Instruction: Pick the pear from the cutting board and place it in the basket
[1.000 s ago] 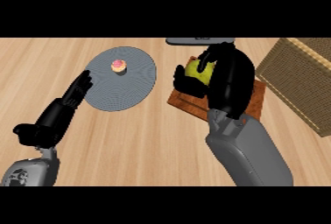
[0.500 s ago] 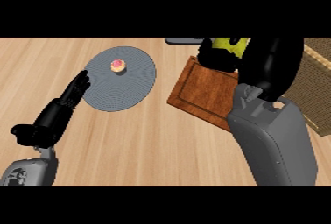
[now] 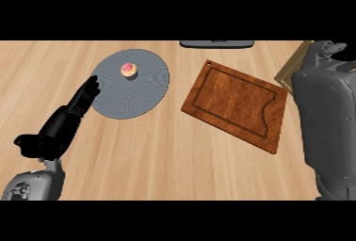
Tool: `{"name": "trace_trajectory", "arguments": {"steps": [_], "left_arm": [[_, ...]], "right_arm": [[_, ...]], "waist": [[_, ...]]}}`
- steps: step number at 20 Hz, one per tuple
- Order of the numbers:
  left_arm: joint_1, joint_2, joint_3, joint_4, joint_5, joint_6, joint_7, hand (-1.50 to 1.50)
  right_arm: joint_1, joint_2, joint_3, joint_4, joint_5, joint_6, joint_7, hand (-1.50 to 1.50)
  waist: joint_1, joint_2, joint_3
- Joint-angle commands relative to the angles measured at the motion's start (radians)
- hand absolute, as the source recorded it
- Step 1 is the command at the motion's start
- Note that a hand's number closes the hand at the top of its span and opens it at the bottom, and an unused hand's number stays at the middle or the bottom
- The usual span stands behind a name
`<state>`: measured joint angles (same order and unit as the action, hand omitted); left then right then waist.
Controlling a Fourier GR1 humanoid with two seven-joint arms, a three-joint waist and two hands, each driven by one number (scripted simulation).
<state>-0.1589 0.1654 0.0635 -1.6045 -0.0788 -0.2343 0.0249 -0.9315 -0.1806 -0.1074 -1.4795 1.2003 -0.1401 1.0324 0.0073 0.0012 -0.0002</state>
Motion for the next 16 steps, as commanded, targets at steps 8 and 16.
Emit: {"name": "trace_trajectory", "arguments": {"steps": [8,16], "left_arm": [[-0.015,0.011,0.027,0.015,0.016,-0.011,-0.017,0.0],[0.014,0.006,0.014,-0.007,0.006,-0.018,-0.025,0.0]], "right_arm": [[-0.062,-0.213,-0.232,0.236,-0.046,-0.172,-0.12,1.5],[-0.04,-0.302,-0.306,0.368,-0.151,-0.162,-0.196,1.5]], "waist": [[0.002,0.002,0.0],[0.003,0.001,0.0]]}}
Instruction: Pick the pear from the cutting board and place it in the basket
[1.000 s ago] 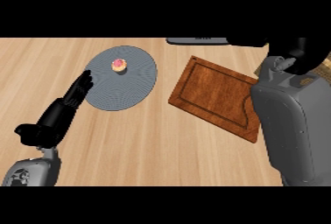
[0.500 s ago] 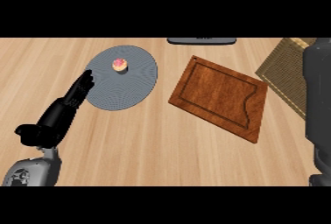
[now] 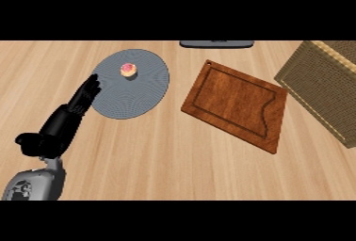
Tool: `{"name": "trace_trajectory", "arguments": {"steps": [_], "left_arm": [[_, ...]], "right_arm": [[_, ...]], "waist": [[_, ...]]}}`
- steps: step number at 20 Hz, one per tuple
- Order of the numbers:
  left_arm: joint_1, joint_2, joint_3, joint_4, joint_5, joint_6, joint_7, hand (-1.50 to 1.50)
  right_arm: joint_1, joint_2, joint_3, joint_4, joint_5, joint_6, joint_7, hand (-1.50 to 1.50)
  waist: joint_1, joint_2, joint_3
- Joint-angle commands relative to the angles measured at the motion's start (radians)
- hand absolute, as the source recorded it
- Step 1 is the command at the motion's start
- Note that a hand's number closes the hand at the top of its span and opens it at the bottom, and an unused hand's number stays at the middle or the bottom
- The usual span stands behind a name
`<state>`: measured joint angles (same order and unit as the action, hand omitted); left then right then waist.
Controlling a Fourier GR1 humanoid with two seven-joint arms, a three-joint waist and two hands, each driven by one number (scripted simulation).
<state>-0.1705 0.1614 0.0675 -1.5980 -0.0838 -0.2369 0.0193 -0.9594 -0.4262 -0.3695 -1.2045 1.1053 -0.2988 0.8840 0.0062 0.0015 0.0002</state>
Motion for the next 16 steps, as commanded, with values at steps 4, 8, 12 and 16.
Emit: {"name": "trace_trajectory", "arguments": {"steps": [4,8,12,16], "left_arm": [[-0.013,0.003,0.027,0.073,-0.001,0.002,-0.038,0.0],[0.0,0.009,0.011,0.01,-0.004,-0.008,-0.002,0.0],[0.014,-0.003,0.003,-0.034,0.01,-0.012,0.021,0.0],[-0.026,-0.005,0.006,0.041,-0.016,0.002,-0.02,0.0]], "right_arm": [[0.155,-0.069,-0.079,0.069,-0.144,-0.069,-0.201,1.5],[0.188,-0.079,-0.075,0.086,-0.153,-0.149,-0.246,1.5],[0.199,-0.089,-0.078,0.201,-0.136,-0.278,-0.324,1.5],[0.172,-0.113,-0.099,0.266,-0.129,-0.39,-0.354,1.5]], "waist": [[-0.01,0.001,0.0],[-0.004,-0.001,0.0],[0.004,0.001,0.0],[0.005,0.004,0.0]]}}
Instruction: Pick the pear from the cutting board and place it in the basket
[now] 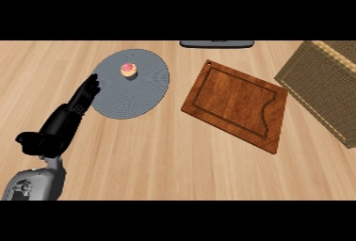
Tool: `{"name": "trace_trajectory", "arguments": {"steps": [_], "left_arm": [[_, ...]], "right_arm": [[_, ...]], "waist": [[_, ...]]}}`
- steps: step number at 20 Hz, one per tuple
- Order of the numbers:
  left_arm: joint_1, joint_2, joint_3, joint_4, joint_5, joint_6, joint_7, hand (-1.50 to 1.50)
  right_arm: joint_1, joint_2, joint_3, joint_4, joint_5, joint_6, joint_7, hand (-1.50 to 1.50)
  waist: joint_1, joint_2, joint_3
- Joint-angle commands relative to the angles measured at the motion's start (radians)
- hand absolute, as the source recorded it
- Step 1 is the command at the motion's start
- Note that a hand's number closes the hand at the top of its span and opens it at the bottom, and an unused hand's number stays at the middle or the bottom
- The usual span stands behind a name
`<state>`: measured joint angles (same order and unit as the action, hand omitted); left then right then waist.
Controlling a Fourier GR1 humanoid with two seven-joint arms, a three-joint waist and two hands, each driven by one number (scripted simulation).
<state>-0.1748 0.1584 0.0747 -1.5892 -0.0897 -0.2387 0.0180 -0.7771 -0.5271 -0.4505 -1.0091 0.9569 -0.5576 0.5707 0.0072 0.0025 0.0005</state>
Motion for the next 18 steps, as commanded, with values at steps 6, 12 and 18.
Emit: {"name": "trace_trajectory", "arguments": {"steps": [6,12,18], "left_arm": [[0.02,-0.023,-0.024,-0.019,-0.021,0.011,-0.002,0.0],[0.031,-0.004,0.003,-0.035,0.003,-0.008,0.004,0.0],[0.049,-0.009,-0.015,-0.07,-0.005,-0.012,0.02,0.0]], "right_arm": [[-0.01,-0.032,-0.046,0.18,-0.118,-0.201,-0.191,-1.5],[-0.044,-0.07,-0.012,0.156,-0.166,-0.145,-0.222,-1.5],[-0.015,-0.065,-0.1,0.087,-0.347,-0.165,-0.315,-1.5]], "waist": [[0.004,0.0,0.0],[0.001,-0.002,-0.001],[-0.003,-0.004,0.0]]}}
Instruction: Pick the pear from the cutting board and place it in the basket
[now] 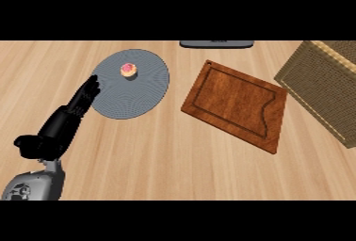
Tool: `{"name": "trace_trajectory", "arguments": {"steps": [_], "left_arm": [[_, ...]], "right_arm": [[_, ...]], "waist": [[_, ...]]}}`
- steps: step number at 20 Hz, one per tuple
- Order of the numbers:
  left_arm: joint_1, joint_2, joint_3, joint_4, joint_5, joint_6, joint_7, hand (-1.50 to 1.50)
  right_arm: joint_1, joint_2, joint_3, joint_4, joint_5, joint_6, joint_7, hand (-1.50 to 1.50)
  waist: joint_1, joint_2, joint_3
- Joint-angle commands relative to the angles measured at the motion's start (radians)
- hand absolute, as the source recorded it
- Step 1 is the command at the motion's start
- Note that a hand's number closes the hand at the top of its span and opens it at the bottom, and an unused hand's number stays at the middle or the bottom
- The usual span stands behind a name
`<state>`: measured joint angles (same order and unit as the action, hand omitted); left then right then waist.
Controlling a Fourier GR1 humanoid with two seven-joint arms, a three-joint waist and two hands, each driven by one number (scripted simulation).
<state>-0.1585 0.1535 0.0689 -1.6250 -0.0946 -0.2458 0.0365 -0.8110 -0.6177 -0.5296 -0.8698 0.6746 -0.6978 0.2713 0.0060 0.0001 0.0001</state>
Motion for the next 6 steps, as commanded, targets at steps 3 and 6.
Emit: {"name": "trace_trajectory", "arguments": {"steps": [3,6], "left_arm": [[-0.065,0.007,0.03,0.041,0.012,0.01,0.028,0.0],[-0.026,0.011,0.023,0.024,-0.004,0.01,0.01,0.0]], "right_arm": [[-0.037,-0.076,-0.1,-0.029,-0.133,0.006,0.001,-1.5],[0.089,-0.027,-0.121,-0.17,-0.213,0.074,0.069,-1.5]], "waist": [[-0.004,0.001,0.0],[-0.017,-0.005,0.0]]}}
